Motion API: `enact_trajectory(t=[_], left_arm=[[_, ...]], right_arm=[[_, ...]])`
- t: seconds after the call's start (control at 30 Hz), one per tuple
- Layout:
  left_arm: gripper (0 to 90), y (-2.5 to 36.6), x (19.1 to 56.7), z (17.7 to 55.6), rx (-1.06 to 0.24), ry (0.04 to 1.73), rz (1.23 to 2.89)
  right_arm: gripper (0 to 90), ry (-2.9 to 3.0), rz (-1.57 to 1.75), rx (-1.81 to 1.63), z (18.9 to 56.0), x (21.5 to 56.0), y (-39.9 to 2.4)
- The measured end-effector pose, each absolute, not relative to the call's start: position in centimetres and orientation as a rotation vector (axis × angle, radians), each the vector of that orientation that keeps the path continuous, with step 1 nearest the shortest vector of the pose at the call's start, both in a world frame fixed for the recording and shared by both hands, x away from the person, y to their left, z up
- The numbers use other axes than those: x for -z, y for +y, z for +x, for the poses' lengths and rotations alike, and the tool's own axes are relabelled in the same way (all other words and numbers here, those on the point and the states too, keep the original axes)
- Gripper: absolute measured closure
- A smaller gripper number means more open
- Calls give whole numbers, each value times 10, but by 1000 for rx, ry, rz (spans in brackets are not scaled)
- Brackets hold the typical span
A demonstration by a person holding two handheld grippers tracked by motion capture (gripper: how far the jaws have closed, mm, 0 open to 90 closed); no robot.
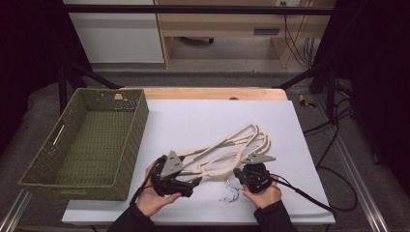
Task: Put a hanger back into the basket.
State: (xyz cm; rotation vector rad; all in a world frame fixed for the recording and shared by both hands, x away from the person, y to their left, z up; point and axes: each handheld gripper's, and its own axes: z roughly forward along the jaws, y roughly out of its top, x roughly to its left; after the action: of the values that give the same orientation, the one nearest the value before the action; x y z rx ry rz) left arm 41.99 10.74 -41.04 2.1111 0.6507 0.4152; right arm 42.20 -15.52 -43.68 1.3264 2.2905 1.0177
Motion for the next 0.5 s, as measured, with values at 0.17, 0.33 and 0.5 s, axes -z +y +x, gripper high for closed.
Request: enact_trajectory(t=[0.17,0.33,0.5], left_arm=[[202,68,422,434,-379,587,2233],[274,37,436,444,-409,525,2344],[390,20,447,452,-439,509,2386]], right_arm=[[895,2302,1309,-1019,422,434,-157],[895,2302,1299,-1016,422,433,-158],[895,2304,1291,-1017,421,431,-158]])
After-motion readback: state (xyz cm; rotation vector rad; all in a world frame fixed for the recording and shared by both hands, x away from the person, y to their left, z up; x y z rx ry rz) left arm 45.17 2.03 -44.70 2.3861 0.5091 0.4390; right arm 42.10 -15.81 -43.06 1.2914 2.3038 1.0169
